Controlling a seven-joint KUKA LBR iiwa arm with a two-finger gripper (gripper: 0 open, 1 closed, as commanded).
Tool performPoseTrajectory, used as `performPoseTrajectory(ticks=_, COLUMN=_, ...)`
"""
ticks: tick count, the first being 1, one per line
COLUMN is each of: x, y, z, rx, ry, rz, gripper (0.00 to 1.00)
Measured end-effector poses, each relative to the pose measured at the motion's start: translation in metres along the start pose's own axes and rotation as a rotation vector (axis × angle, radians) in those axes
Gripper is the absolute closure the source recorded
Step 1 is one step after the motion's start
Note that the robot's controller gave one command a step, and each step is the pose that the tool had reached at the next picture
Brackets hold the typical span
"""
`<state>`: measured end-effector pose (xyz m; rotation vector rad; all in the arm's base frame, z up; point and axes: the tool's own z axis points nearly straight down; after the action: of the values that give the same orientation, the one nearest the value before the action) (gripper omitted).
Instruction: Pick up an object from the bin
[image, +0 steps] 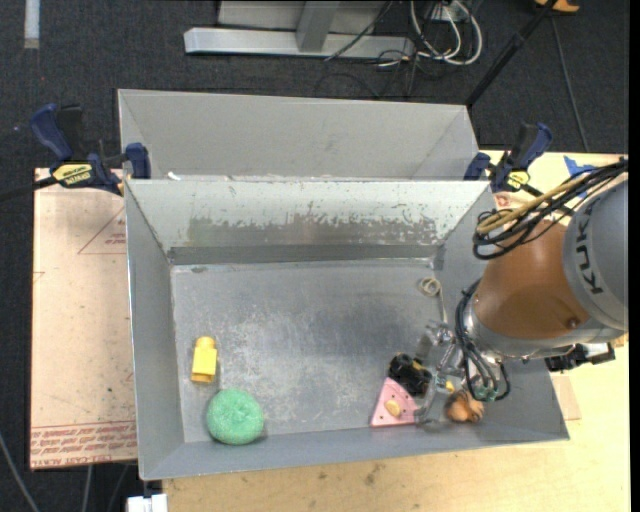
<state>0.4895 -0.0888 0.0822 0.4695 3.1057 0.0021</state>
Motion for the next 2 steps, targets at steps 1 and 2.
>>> performPoseTrajectory(ticks=1, x=0.0021, y=0.0026, z=0.0082, rx=-0.003, ry=-0.005, rz=-0.078, gripper=1.0)
performPoseTrajectory(ticks=2, x=0.0021, y=0.0026, z=0.0082, rx=-0.003, ry=-0.005, rz=-0.077, gripper=1.0)
